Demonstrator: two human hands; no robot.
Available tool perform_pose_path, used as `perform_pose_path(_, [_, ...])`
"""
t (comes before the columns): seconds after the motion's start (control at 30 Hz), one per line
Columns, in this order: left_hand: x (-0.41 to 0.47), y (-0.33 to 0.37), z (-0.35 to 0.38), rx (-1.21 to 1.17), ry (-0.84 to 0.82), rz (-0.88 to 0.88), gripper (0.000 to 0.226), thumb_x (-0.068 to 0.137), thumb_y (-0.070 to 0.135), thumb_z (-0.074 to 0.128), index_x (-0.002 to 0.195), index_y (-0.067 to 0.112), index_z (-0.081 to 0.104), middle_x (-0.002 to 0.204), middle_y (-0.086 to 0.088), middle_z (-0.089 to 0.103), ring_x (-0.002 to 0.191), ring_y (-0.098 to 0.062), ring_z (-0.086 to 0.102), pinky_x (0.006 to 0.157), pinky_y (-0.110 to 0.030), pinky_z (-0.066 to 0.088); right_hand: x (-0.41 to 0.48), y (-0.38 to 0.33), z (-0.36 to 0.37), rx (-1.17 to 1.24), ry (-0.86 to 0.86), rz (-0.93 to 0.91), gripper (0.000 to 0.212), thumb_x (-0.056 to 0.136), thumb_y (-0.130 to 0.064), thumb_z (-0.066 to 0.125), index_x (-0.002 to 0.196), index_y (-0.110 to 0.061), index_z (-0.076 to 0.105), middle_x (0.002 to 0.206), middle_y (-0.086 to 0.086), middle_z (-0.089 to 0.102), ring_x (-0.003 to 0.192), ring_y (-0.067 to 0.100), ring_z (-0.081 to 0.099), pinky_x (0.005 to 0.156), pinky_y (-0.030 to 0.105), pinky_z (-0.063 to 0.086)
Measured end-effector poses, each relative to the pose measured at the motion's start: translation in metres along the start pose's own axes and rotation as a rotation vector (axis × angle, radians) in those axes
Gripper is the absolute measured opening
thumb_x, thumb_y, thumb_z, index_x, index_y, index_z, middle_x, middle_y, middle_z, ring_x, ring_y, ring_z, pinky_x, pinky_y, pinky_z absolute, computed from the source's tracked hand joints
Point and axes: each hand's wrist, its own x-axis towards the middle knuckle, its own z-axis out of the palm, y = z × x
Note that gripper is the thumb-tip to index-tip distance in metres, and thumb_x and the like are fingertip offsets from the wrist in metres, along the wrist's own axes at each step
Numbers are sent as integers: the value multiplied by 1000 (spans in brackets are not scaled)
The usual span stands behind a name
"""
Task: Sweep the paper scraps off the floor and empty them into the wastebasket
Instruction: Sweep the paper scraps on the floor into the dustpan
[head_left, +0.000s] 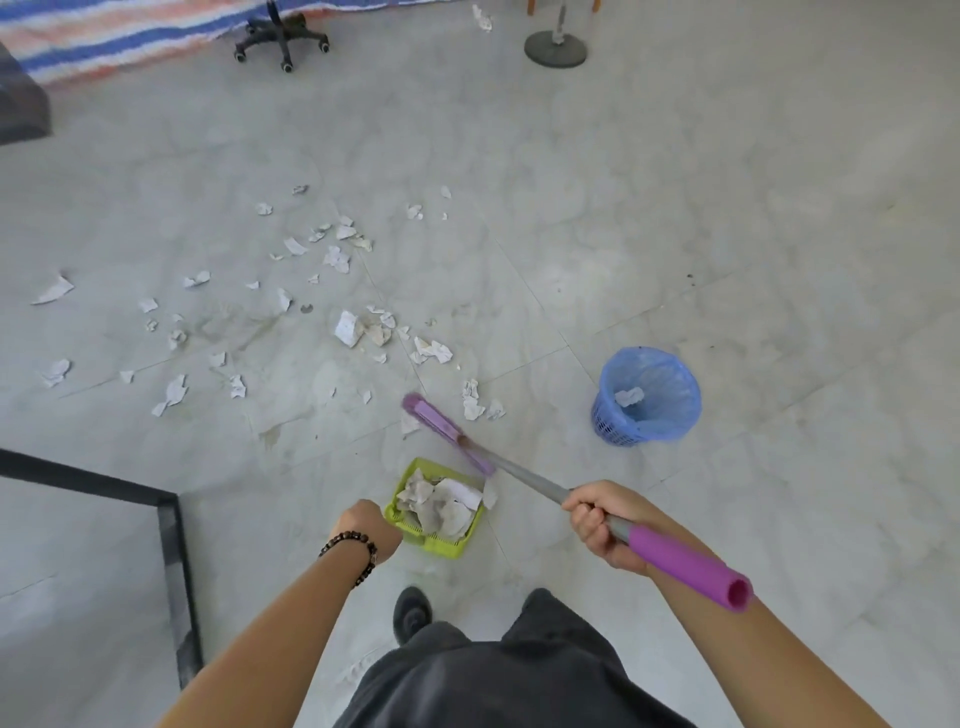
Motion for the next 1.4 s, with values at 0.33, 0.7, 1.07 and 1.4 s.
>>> perform_pose_path(0.33, [37,-32,-27,-172,5,-56,18,79,7,49,64,11,39,56,-4,39,48,-21,38,46,-21,34,44,-48,63,-420,176,-295,21,87,1,47,71,-12,43,50,3,43,34,9,38,35,16,32])
perform_pose_path(0.7, [65,-12,-34,-133,55,-188,10,76,13,57,66,11,56,54,-2,45,44,-21,40,44,-20,34,165,-146,16,-710,344,-187,22,96,-6,31,95,-9,53,68,11,48,49,15,42,44,22,41])
perform_pose_path(1.07, [73,-15,-66,-8,11,-87,5,77,10,55,72,11,55,56,-3,43,45,-21,38,43,-21,34,119,-62,-40,-1440,347,33,79,69,26,55,139,-5,35,77,9,54,55,17,54,33,20,40])
perform_pose_path(1.4, [73,-46,-61,230,-51,118,7,74,11,55,68,13,53,58,-2,45,47,-20,43,45,-23,38,96,84,-5,-1058,354,48,53,86,11,45,133,-14,41,75,6,49,49,16,46,42,25,42])
